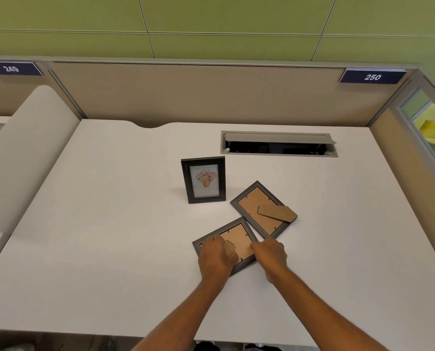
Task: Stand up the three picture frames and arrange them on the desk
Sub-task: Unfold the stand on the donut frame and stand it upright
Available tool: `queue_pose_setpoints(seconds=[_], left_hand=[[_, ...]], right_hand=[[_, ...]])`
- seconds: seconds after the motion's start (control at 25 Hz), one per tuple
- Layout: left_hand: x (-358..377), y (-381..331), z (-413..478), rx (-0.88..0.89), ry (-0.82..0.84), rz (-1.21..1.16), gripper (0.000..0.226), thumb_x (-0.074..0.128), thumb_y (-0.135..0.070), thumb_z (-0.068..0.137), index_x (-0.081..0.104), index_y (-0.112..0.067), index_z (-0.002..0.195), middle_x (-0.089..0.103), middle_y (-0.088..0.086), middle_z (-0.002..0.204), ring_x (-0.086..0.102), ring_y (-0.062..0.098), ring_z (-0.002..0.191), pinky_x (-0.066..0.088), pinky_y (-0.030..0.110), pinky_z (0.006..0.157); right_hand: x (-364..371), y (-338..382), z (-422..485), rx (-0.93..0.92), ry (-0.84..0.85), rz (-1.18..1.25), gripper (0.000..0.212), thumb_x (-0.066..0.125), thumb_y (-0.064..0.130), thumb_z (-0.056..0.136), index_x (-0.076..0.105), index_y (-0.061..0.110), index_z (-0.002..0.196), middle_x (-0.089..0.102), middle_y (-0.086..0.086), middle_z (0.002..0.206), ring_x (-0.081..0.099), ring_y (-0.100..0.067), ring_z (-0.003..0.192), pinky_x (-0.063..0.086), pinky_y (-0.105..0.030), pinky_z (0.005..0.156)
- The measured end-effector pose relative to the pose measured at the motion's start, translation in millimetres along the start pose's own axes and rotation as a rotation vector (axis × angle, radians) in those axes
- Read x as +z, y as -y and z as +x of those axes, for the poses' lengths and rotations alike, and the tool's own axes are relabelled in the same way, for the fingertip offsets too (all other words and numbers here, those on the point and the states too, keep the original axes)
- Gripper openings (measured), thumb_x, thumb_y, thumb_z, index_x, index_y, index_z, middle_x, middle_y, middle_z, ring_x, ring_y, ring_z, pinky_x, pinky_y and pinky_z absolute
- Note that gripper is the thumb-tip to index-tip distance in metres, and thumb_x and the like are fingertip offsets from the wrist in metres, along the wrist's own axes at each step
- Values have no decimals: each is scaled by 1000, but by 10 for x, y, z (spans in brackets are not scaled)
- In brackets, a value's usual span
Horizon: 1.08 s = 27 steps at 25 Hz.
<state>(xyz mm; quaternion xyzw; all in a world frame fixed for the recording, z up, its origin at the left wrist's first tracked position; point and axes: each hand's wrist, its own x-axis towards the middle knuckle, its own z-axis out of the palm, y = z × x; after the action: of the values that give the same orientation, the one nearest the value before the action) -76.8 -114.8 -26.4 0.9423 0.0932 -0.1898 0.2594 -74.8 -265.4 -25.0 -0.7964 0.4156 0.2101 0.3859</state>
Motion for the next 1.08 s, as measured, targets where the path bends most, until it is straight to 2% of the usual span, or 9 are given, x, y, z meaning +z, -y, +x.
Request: queue_pose_setpoints(seconds=[0.08, 0.24, 0.44, 0.56, 0.64, 0.72, 0.88, 1.0, 1.08], left_hand=[[-14, 4, 15, -7, 6, -24, 40, 81, -36, 85, 68, -18, 118, 71, 1, 122, 65, 22, 113, 59, 35, 90], [3, 8, 26, -3, -6, -53, 40, 83, -37, 82, 69, -18, 115, 72, 0, 119, 65, 21, 110, 57, 33, 88], [-11, 39, 29, 36, 10, -23, 43, 79, -41, 88, 66, -20, 124, 69, -1, 128, 62, 20, 119, 58, 33, 95], [-87, 112, 18, 106, -36, 95, 59, 77, -62, 88, 64, -26, 133, 60, -2, 138, 56, 21, 128, 54, 34, 100], [-148, 206, 11, 83, -117, 134, 71, 75, -69, 86, 61, -26, 141, 50, 2, 151, 48, 25, 139, 51, 39, 104], [-200, 309, 15, -14, -145, 43, 70, 72, -61, 94, 56, -21, 150, 44, 7, 159, 42, 29, 146, 50, 41, 108], [-248, 365, 47, -81, -132, -141, 47, 64, -32, 107, 60, -7, 146, 54, 12, 149, 45, 32, 139, 48, 36, 102], [-287, 326, 75, -113, -134, -153, 36, 61, -26, 108, 67, -5, 137, 57, 13, 144, 48, 35, 134, 46, 35, 98], [-307, 333, 103, -115, -119, -138, 34, 61, -26, 108, 68, -4, 134, 58, 14, 143, 49, 36, 133, 47, 36, 98]], right_hand=[[-11, -1, 31, 6, -16, 41, 19, 67, 26, 93, 68, 8, 100, 69, -10, 102, 70, -28, 98, 63, -41, 85], [-38, -6, 65, 43, -45, 86, 12, 65, 16, 95, 65, 9, 85, 66, -7, 78, 63, -20, 68, 53, -32, 62], [-78, -2, 52, 36, -32, 85, 22, 64, 11, 96, 57, 10, 76, 60, -6, 73, 56, -16, 62, 41, -25, 53], [-94, -93, 29, -42, -23, 58, 29, 60, 8, 98, 54, 9, 70, 56, -6, 67, 50, -16, 59, 42, -27, 56], [-82, -177, -13, -94, -23, 61, 33, 60, 6, 96, 50, 12, 66, 50, -5, 63, 44, -15, 56, 39, -28, 54], [-56, -251, -49, -117, -25, 92, 36, 62, 3, 95, 48, 14, 65, 45, -4, 62, 38, -13, 53, 34, -25, 51], [21, -247, -109, -84, -44, 184, 23, 62, -2, 94, 56, 8, 74, 52, -12, 75, 43, -16, 58, 36, -26, 51], [39, -185, -147, -58, -53, 254, 25, 61, -6, 91, 51, 10, 74, 49, -13, 78, 39, -17, 58, 34, -28, 51], [-4, -155, -167, -54, -48, 287, 23, 61, -7, 92, 56, 12, 80, 55, -11, 80, 46, -18, 62, 39, -26, 53]])
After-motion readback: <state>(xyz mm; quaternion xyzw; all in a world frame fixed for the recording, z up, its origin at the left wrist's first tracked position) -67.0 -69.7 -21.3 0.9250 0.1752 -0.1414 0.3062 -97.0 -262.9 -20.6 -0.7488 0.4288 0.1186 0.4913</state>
